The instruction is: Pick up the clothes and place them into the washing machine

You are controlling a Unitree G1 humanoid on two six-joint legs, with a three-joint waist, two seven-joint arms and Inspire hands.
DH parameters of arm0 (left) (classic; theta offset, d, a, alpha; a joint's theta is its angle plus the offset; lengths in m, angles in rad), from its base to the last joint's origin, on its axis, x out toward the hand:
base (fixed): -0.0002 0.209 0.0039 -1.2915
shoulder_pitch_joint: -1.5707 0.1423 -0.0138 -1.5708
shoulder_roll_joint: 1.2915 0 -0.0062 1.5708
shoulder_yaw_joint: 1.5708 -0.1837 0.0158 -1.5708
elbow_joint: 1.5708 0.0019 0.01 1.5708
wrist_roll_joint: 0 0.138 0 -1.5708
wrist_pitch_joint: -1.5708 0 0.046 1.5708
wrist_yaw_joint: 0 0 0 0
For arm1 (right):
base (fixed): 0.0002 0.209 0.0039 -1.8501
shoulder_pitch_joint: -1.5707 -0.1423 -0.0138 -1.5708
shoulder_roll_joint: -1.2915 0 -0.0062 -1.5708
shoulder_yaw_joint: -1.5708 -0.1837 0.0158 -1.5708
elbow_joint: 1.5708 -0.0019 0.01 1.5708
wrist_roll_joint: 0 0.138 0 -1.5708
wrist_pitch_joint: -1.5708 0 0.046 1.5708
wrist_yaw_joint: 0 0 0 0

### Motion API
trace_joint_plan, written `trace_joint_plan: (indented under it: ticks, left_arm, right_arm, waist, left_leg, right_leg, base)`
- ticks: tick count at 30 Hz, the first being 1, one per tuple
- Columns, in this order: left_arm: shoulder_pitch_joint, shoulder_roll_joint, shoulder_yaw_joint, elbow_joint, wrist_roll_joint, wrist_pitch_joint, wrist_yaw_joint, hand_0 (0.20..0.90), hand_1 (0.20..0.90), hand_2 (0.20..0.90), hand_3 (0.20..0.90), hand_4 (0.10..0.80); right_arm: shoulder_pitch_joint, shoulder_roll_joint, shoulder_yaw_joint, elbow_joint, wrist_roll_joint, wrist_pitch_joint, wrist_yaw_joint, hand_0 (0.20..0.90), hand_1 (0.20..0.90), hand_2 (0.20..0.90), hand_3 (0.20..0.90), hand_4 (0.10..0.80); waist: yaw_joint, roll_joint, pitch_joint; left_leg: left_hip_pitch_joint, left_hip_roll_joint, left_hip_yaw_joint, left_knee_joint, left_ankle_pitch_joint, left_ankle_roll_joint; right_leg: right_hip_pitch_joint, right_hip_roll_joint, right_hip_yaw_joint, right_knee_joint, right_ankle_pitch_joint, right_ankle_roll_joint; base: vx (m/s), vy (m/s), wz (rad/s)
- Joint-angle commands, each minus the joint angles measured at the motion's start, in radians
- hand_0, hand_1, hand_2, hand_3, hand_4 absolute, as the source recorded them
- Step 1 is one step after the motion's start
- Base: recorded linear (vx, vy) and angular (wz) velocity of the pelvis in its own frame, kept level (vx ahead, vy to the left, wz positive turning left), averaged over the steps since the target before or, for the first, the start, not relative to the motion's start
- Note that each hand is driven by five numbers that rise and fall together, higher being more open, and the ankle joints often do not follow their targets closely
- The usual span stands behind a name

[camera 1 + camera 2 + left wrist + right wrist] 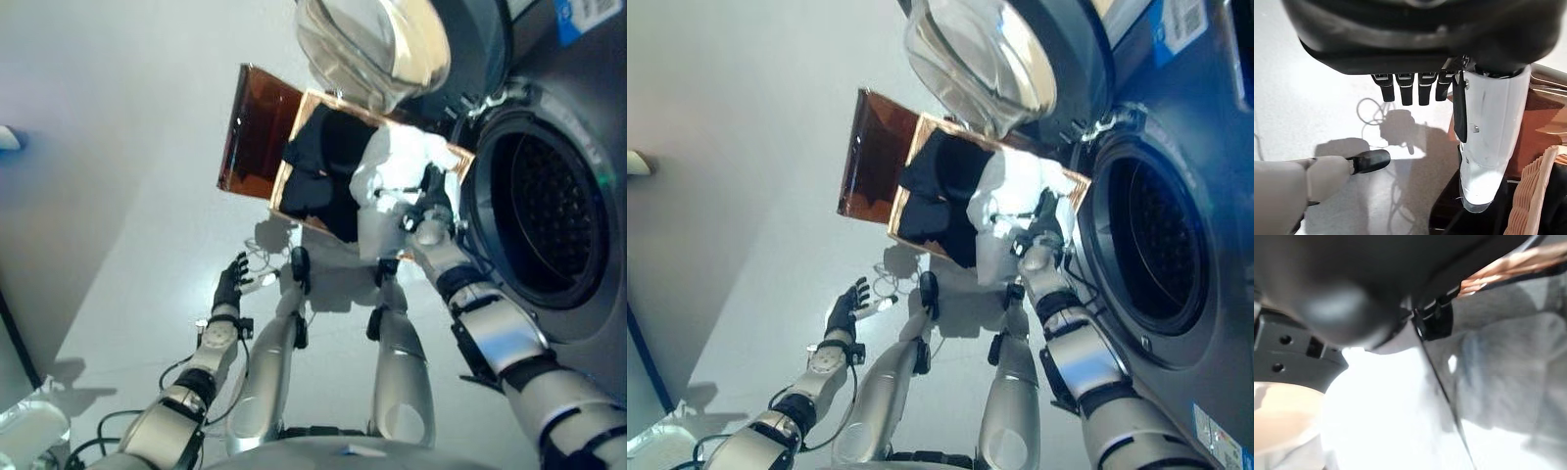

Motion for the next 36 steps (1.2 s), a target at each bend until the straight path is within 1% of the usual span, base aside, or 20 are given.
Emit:
trace_joint_plan:
  ticks: [1, 8, 9, 10, 11, 20, 31, 36]
  left_arm:
    - [0.032, 0.055, -0.028, -0.024, -0.023, -0.028, 0.034, 0.9, 0.9, 0.9, 0.9, 0.8]
    - [0.012, 0.045, -0.036, -0.007, -0.028, -0.023, 0.041, 0.9, 0.9, 0.9, 0.9, 0.8]
    - [0.013, 0.043, -0.038, -0.007, -0.026, -0.024, 0.044, 0.9, 0.9, 0.9, 0.9, 0.8]
    - [0.011, 0.041, -0.038, -0.007, -0.026, -0.023, 0.045, 0.9, 0.9, 0.9, 0.9, 0.8]
    - [0.01, 0.037, -0.038, -0.001, -0.024, -0.023, 0.046, 0.9, 0.9, 0.9, 0.9, 0.8]
    - [-0.015, 0.007, -0.037, 0.067, -0.019, -0.021, 0.062, 0.9, 0.9, 0.9, 0.9, 0.8]
    - [0.002, -0.002, -0.042, 0.081, -0.01, -0.023, 0.065, 0.9, 0.9, 0.9, 0.9, 0.8]
    - [-0.002, -0.011, -0.032, 0.12, 0.0, -0.016, 0.066, 0.9, 0.9, 0.9, 0.9, 0.8]
  right_arm:
    - [-0.217, 0.02, 0.071, 0.047, -0.024, -0.018, 0.019, 0.9, 0.9, 0.9, 0.9, 0.8]
    - [-0.267, 0.014, 0.084, 0.058, -0.027, -0.022, 0.014, 0.9, 0.9, 0.9, 0.9, 0.8]
    - [-0.268, 0.012, 0.083, 0.058, -0.027, -0.024, 0.013, 0.768, 0.768, 0.768, 0.768, 0.706]
    - [-0.268, 0.013, 0.079, 0.056, -0.027, -0.026, 0.011, 0.411, 0.411, 0.411, 0.411, 0.451]
    - [-0.269, 0.011, 0.077, 0.058, -0.029, -0.029, 0.008, 0.2, 0.2, 0.2, 0.2, 0.3]
    - [-0.246, 0.002, 0.068, 0.059, -0.038, -0.033, -0.01, 0.2, 0.2, 0.2, 0.2, 0.3]
    - [-0.213, -0.035, 0.048, 0.059, -0.041, -0.038, -0.025, 0.2, 0.2, 0.2, 0.2, 0.3]
    - [-0.176, -0.041, 0.035, 0.033, -0.041, -0.043, -0.03, 0.2, 0.2, 0.2, 0.2, 0.3]
  waist:
    - [0.061, 0.014, 0.014]
    - [0.062, 0.016, 0.021]
    - [0.063, 0.017, 0.02]
    - [0.063, 0.017, 0.021]
    - [0.064, 0.017, 0.02]
    - [0.061, 0.016, 0.011]
    - [0.061, 0.023, 0.007]
    - [0.054, 0.018, -0.001]
  left_leg:
    - [-0.063, -0.045, 0.0, 0.076, -0.033, -0.047]
    - [-0.095, -0.044, -0.005, 0.081, -0.03, -0.046]
    - [-0.096, -0.045, -0.006, 0.081, -0.03, -0.046]
    - [-0.096, -0.045, -0.005, 0.08, -0.029, -0.046]
    - [-0.095, -0.046, -0.005, 0.079, -0.029, -0.045]
    - [-0.08, -0.046, -0.01, 0.062, -0.024, -0.046]
    - [-0.058, -0.041, -0.006, 0.049, -0.018, -0.05]
    - [-0.043, -0.039, 0.001, 0.053, -0.024, -0.051]
  right_leg:
    - [-0.037, -0.033, 0.113, 0.105, -0.029, 0.035]
    - [-0.07, -0.033, 0.117, 0.118, -0.035, 0.035]
    - [-0.073, -0.033, 0.116, 0.121, -0.036, 0.035]
    - [-0.075, -0.032, 0.118, 0.123, -0.037, 0.035]
    - [-0.077, -0.032, 0.118, 0.125, -0.038, 0.035]
    - [-0.068, -0.03, 0.117, 0.12, -0.042, 0.035]
    - [-0.054, -0.024, 0.118, 0.12, -0.047, 0.033]
    - [-0.042, -0.021, 0.118, 0.124, -0.051, 0.031]
  base:
    - [0.0, 0.0, 0.0]
    - [0.0, 0.0, 0.0]
    - [0.0, 0.0, 0.0]
    - [0.0, 0.0, 0.0]
    - [0.0, 0.0, 0.0]
    - [0.0, 0.0, 0.0]
    - [0.0, 0.0, 0.0]
    - [0.0, 0.0, 0.0]
